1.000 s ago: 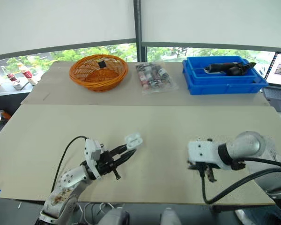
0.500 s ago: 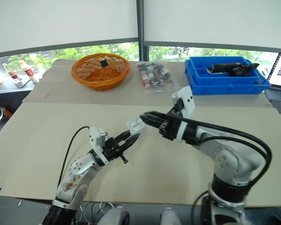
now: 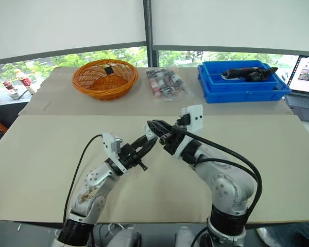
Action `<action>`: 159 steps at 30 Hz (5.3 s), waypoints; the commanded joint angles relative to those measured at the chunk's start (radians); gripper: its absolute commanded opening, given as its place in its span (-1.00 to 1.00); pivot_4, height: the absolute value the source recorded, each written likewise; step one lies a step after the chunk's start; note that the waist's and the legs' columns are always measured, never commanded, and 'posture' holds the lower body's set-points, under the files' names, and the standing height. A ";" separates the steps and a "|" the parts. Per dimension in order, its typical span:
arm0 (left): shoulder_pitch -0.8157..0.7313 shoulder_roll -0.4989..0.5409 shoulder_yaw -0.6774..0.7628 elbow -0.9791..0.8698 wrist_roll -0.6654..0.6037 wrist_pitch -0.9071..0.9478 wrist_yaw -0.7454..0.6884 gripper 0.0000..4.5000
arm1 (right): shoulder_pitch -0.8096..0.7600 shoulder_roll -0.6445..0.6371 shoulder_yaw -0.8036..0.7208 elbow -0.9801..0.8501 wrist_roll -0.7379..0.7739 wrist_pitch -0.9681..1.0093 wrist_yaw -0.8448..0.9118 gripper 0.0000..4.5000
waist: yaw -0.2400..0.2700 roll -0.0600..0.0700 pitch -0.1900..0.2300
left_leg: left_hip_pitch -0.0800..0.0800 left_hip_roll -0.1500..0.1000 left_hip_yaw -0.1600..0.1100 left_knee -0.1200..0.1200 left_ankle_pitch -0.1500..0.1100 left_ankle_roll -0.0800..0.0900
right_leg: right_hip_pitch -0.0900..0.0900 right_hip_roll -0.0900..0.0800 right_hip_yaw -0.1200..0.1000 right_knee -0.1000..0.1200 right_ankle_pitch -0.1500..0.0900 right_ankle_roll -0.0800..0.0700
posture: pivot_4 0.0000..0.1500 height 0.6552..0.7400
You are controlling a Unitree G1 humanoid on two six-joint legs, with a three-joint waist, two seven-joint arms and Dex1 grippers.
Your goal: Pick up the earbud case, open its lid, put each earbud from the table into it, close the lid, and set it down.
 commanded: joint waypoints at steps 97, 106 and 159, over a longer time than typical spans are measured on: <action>0.008 0.089 -0.027 0.003 0.065 -0.078 -0.097 -0.75 | 0.816 -0.549 -0.320 0.226 -0.297 -0.831 0.291 1.00 | 0.017 0.000 0.000 | 0.001 0.001 0.004 -0.001 0.000 0.001 | 0.005 0.000 0.002 -0.007 0.000 0.000 | 1.00 1.00; 0.012 0.085 -0.032 -0.004 0.073 -0.073 -0.096 -0.75 | 0.563 -0.493 -0.123 0.203 -0.377 -0.571 0.085 1.00 | 0.020 0.001 0.000 | 0.001 0.000 0.003 0.000 0.000 0.000 | 0.005 0.000 0.001 -0.007 0.000 0.000 | 1.00 1.00; 0.181 0.143 -0.085 -0.162 0.117 -0.070 -0.093 -0.75 | 0.371 -1.178 0.158 0.595 -0.453 -1.280 1.155 -0.84 | 0.017 0.002 0.000 | 0.001 0.001 0.004 0.001 0.000 0.001 | 0.006 0.000 0.001 -0.008 0.000 0.000 | 1.00 1.00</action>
